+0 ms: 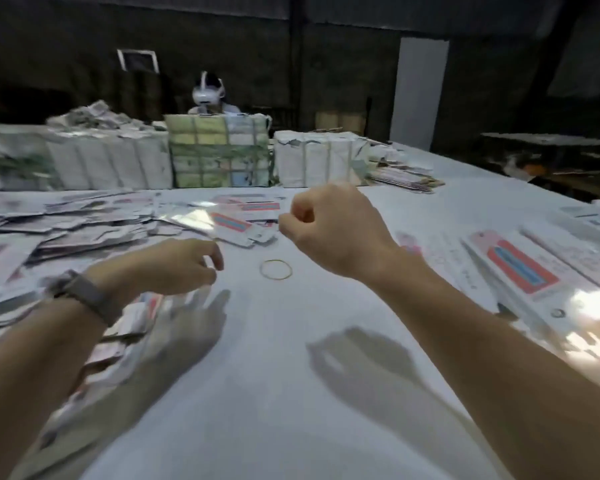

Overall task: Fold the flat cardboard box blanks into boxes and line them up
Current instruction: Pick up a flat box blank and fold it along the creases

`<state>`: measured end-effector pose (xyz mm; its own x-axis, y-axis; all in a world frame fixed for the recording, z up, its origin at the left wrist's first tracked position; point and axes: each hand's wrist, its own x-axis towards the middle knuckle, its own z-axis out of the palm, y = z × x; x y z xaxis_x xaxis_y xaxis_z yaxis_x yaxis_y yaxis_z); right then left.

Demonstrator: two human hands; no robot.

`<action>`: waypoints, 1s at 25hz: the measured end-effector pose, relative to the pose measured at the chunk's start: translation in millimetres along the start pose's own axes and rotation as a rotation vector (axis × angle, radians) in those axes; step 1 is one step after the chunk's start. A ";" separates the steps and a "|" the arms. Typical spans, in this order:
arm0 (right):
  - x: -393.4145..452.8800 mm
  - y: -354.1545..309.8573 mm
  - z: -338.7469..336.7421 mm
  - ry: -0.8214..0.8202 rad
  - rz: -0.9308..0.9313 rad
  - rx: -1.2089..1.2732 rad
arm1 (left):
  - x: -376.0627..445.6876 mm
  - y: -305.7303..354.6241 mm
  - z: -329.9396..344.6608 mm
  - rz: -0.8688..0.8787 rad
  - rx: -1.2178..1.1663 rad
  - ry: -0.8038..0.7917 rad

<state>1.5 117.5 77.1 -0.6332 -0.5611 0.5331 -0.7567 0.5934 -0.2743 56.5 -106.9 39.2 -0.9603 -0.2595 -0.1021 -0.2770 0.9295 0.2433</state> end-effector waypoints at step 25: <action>16.2 -61.7 71.3 0.089 -0.115 0.321 | -15.7 6.9 29.6 -0.084 0.382 0.224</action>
<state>26.3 30.7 45.6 -0.5349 -0.5530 0.6388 -0.8437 0.3095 -0.4385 70.6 -88.6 13.9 -0.9298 -0.3497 0.1149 -0.3634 0.9218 -0.1348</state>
